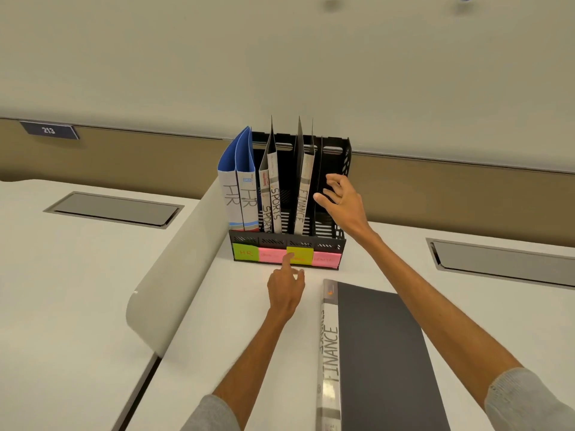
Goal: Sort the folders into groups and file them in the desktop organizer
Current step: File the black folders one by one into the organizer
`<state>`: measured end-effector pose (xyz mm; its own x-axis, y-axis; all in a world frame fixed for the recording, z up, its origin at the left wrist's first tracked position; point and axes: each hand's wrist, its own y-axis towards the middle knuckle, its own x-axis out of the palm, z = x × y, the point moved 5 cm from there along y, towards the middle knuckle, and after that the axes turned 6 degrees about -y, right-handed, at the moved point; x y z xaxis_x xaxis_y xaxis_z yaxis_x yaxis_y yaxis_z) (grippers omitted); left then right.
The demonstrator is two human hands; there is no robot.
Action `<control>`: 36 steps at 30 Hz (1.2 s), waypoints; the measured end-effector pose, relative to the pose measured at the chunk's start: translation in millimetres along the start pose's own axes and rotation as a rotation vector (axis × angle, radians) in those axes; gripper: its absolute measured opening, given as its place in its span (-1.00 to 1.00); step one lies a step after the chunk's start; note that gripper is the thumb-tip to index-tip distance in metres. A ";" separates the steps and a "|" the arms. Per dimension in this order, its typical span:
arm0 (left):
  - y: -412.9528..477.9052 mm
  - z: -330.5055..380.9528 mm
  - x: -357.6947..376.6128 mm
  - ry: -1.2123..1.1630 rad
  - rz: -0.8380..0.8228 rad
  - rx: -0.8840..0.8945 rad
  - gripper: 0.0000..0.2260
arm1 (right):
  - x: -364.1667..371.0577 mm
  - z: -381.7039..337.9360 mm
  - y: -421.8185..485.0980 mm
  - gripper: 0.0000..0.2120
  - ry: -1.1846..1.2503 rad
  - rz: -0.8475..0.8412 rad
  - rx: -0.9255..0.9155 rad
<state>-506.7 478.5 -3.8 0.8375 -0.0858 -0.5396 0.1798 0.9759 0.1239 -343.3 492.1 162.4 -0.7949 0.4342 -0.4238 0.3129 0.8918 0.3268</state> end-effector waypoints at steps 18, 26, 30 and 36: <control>-97.6 -13.7 25.5 0.108 -0.201 -0.188 -0.60 | -24.1 148.7 -166.4 -0.66 -0.157 0.049 0.480; -128.6 -12.5 44.4 0.272 -0.276 -0.226 -0.37 | -24.9 186.8 -244.8 -0.64 -0.431 -0.005 0.552; -143.4 -15.7 60.1 0.194 -0.325 -0.259 -0.41 | -16.2 199.9 -268.6 -0.60 -0.486 -0.045 0.579; -146.9 -17.1 63.0 -0.094 -0.282 -0.414 -0.47 | -12.7 200.3 -275.6 -0.51 -0.431 -0.094 0.599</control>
<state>-489.1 333.2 -70.3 0.8319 -0.3566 -0.4251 0.2018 0.9081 -0.3669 -315.3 266.3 -91.5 -0.5964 0.2547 -0.7612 0.5815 0.7908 -0.1910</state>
